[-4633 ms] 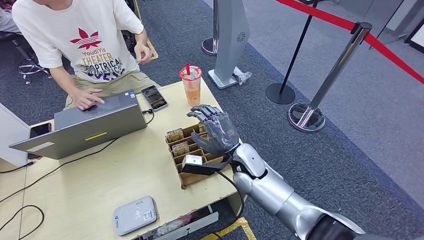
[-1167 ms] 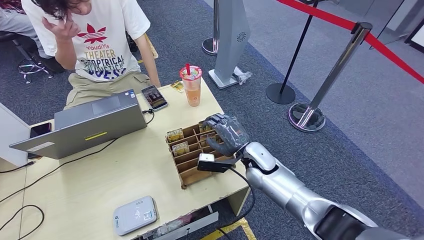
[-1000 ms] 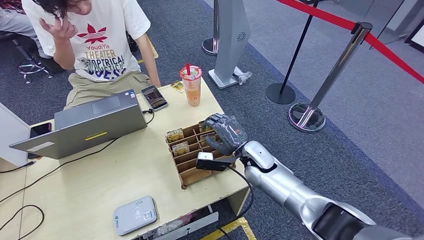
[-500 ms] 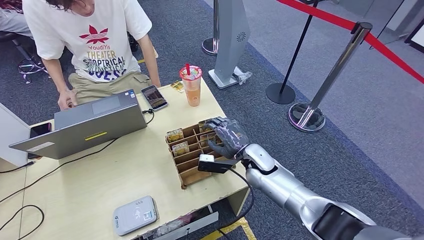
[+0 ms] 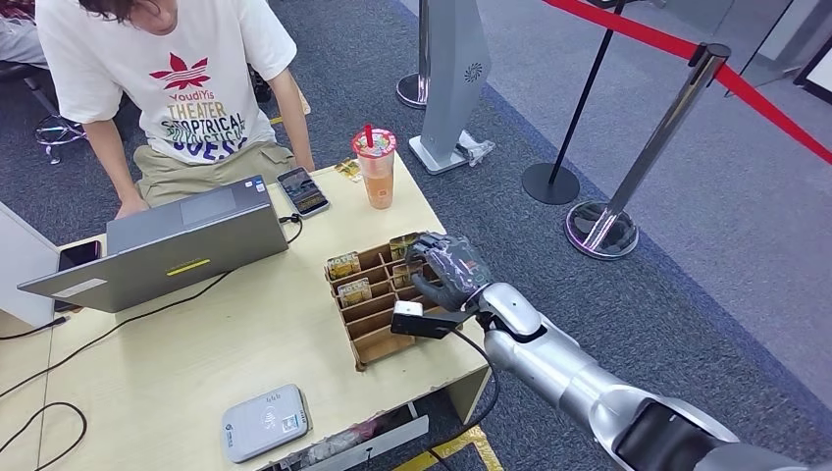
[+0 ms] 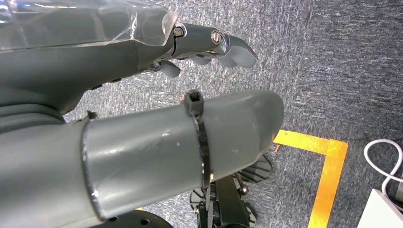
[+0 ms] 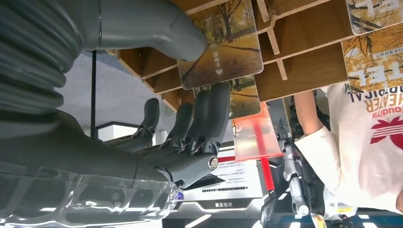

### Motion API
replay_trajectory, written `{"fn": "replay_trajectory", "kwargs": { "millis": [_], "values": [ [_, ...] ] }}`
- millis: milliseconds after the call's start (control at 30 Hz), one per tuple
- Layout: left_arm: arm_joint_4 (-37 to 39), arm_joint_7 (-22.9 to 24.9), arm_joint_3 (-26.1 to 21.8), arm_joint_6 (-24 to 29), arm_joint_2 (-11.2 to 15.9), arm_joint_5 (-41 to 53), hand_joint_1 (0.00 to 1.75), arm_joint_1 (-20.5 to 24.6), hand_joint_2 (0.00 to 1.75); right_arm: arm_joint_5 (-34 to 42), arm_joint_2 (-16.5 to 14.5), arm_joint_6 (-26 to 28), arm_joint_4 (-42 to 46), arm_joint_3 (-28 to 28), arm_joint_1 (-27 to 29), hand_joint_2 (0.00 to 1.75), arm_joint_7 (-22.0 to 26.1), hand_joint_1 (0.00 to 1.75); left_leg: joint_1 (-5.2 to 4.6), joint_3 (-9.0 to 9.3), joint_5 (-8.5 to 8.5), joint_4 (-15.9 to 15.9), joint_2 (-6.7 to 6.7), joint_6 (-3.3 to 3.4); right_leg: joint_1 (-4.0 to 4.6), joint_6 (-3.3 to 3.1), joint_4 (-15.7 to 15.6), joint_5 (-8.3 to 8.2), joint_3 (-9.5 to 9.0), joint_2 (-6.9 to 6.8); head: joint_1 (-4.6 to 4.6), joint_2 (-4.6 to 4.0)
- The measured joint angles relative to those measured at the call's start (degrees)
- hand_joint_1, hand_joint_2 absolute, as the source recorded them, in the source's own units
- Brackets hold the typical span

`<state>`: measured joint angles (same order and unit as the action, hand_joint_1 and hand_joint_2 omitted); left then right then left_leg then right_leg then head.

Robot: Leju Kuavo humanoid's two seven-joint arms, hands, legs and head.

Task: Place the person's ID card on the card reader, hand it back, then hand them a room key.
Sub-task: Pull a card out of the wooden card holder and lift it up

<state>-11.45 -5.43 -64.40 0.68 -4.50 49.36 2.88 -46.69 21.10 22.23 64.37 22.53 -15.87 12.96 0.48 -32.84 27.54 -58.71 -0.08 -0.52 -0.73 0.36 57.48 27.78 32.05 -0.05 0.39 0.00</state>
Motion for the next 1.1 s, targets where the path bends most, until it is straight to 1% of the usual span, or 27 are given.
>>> {"fn": "replay_trajectory", "kwargs": {
  "millis": [33, 167, 267, 400, 567, 667, 733, 767, 800, 867, 900, 1033, 1100],
  "values": [
    [0.0, 0.01, 0.0, 0.0, 0.0, 0.02, 0.0, 0.0, 0.0, -0.09, 0.02, 0.0, 0.0, -0.03, 0.0, 1.75, -0.11, 1.1, 0.0, 0.0, 0.0, 0.0, 0.0, 0.0, 0.0, 0.0, 0.0, 0.0, 0.0, 0.0, 0.0, 0.0],
    [-0.01, 0.01, -0.02, 0.02, 0.0, 0.03, 0.0, 0.01, 0.0, -0.43, 0.31, -0.05, 0.04, -0.09, 0.05, 1.75, -0.29, 1.31, 0.0, 0.01, 0.0, 0.0, 0.0, 0.0, 0.0, 0.0, 0.0, 0.0, 0.0, 0.0, 0.0, 0.0],
    [0.0, -0.01, -0.02, 0.0, -0.01, 0.04, 0.0, 0.01, 0.0, -0.4, 0.67, -0.14, 0.15, -0.2, 0.14, 1.75, -0.37, 1.32, 0.0, 0.01, 0.0, 0.0, 0.0, 0.0, 0.0, 0.0, 0.0, 0.0, 0.0, 0.0, 0.0, 0.0],
    [0.0, -0.08, -0.04, 0.01, -0.01, 0.05, 0.0, 0.01, 0.0, -0.45, 1.09, -0.24, 0.37, -0.55, 0.32, 1.75, -0.45, 1.38, 0.0, 0.01, 0.0, 0.0, 0.0, 0.0, 0.0, 0.0, 0.0, 0.0, 0.0, 0.0, 0.0, 0.0],
    [0.0, -0.14, -0.09, 0.0, -0.01, 0.03, 0.0, 0.01, 0.0, -0.59, 1.39, -0.32, 0.63, -0.87, 0.48, 1.75, -0.53, 1.39, 0.0, 0.01, 0.0, 0.0, 0.0, 0.0, 0.0, 0.0, 0.0, 0.0, 0.0, 0.0, 0.0, 0.0],
    [0.0, -0.15, -0.17, 0.0, -0.01, 0.03, 0.0, 0.01, 0.0, -0.59, 1.44, -0.37, 0.79, -1.08, 0.63, 1.75, -0.54, 1.44, 0.0, 0.01, 0.0, 0.0, 0.0, 0.0, 0.0, 0.0, 0.0, 0.0, 0.0, 0.0, 0.0, 0.0],
    [0.0, -0.24, -0.23, -0.03, -0.02, 0.04, 0.0, 0.01, 0.0, -0.59, 1.56, -0.4, 0.96, -1.17, 0.76, 1.75, -0.55, 1.2, 0.0, 0.01, 0.0, 0.0, 0.0, 0.0, 0.0, 0.0, 0.0, 0.0, 0.0, 0.0, 0.0, 0.0],
    [-0.01, -0.3, -0.25, -0.05, -0.02, 0.05, 0.0, 0.0, 0.0, -0.59, 1.66, -0.42, 1.09, -1.24, 0.87, 1.75, -0.57, 0.93, 0.0, 0.01, 0.0, 0.0, 0.0, 0.0, 0.0, 0.0, 0.0, 0.0, 0.0, 0.0, 0.0, 0.0],
    [-0.01, -0.38, -0.26, -0.09, -0.02, 0.08, 0.0, 0.0, 0.0, -0.59, 1.76, -0.43, 1.24, -1.31, 1.01, 1.75, -0.61, 0.63, 0.0, 0.01, 0.0, 0.0, 0.0, 0.0, 0.0, 0.0, 0.0, 0.0, 0.0, 0.0, 0.0, 0.0],
    [-0.01, -0.5, -0.26, -0.17, -0.01, 0.16, 0.0, 0.0, 0.0, -0.59, 1.98, -0.51, 1.56, -1.46, 1.39, 1.75, -0.72, 0.29, 0.0, 0.0, 0.0, 0.0, 0.0, 0.0, 0.0, 0.0, 0.0, 0.0, 0.0, 0.0, 0.0, 0.0],
    [0.0, -0.56, -0.26, -0.21, -0.01, 0.21, 0.0, 0.0, 0.0, -0.59, 2.08, -0.54, 1.71, -1.51, 1.62, 1.75, -0.76, 0.28, 0.0, 0.0, 0.0, 0.0, 0.0, 0.0, 0.0, 0.0, 0.0, 0.0, 0.0, 0.0, 0.0, 0.0],
    [0.0, -0.67, -0.26, -0.39, -0.01, 0.55, 0.0, 0.0, 0.0, -0.62, 2.44, -0.53, 2.41, -1.63, 2.34, 1.75, -0.88, 0.42, 0.0, 0.0, 0.0, 0.0, 0.0, 0.0, 0.0, 0.0, 0.0, 0.0, 0.01, 0.0, -0.01, 0.0],
    [0.0, -0.67, -0.26, -0.48, 0.0, 0.64, 0.0, 0.0, 0.0, -0.69, 2.56, -0.5, 2.81, -1.71, 2.52, 1.75, -0.95, 0.41, 0.0, 0.0, 0.0, 0.0, 0.01, 0.0, 0.0, 0.0, 0.0, 0.0, 0.01, 0.0, 0.0, 0.0]
  ]
}}
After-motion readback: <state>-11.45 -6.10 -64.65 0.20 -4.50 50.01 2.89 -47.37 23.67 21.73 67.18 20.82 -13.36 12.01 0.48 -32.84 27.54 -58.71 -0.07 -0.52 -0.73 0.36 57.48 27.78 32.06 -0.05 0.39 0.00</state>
